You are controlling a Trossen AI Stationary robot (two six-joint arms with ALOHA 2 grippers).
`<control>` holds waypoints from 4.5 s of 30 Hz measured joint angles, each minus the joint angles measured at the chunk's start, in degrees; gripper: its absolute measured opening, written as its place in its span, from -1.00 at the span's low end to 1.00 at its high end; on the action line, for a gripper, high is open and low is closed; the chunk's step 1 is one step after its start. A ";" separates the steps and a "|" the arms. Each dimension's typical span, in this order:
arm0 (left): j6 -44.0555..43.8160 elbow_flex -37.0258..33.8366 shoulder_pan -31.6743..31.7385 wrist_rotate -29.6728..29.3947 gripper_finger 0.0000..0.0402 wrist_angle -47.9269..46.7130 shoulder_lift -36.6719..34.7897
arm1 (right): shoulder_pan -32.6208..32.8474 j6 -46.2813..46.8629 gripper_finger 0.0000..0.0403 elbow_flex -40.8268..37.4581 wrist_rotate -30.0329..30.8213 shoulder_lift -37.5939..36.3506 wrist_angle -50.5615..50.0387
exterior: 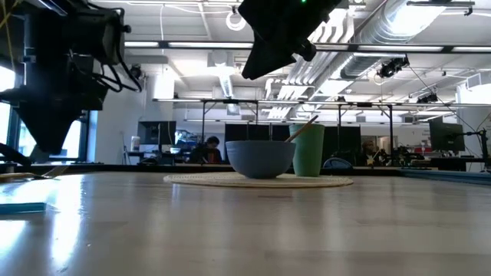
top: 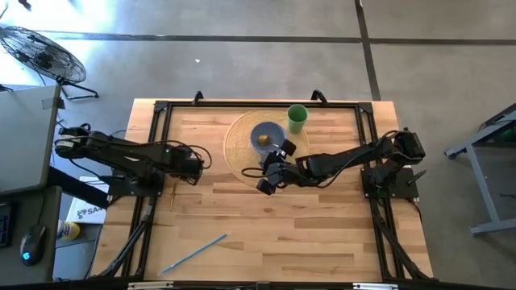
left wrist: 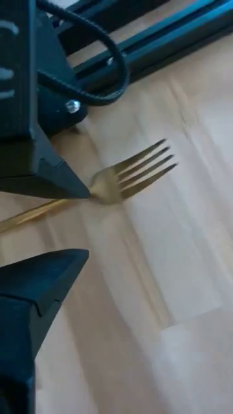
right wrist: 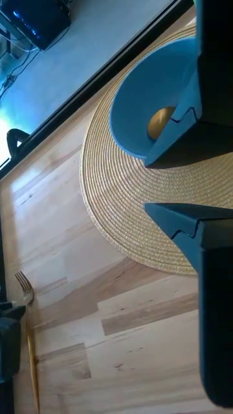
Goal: Pick & Place Utensil
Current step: Put the gold fork into the blue bowl
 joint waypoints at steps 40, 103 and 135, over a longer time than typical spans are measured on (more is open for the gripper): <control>24.03 -1.20 8.92 8.57 -0.34 10.25 14.77 | -0.28 1.44 -0.55 -0.02 -0.48 0.00 -2.40; 31.71 -22.44 -6.92 -9.89 -0.34 54.11 -5.85 | -0.28 2.54 -0.56 -0.02 0.01 0.02 -2.84; 31.16 -26.63 -6.76 -12.84 -0.96 62.11 -5.72 | -0.35 2.51 -0.55 -0.02 -10.15 0.02 -2.72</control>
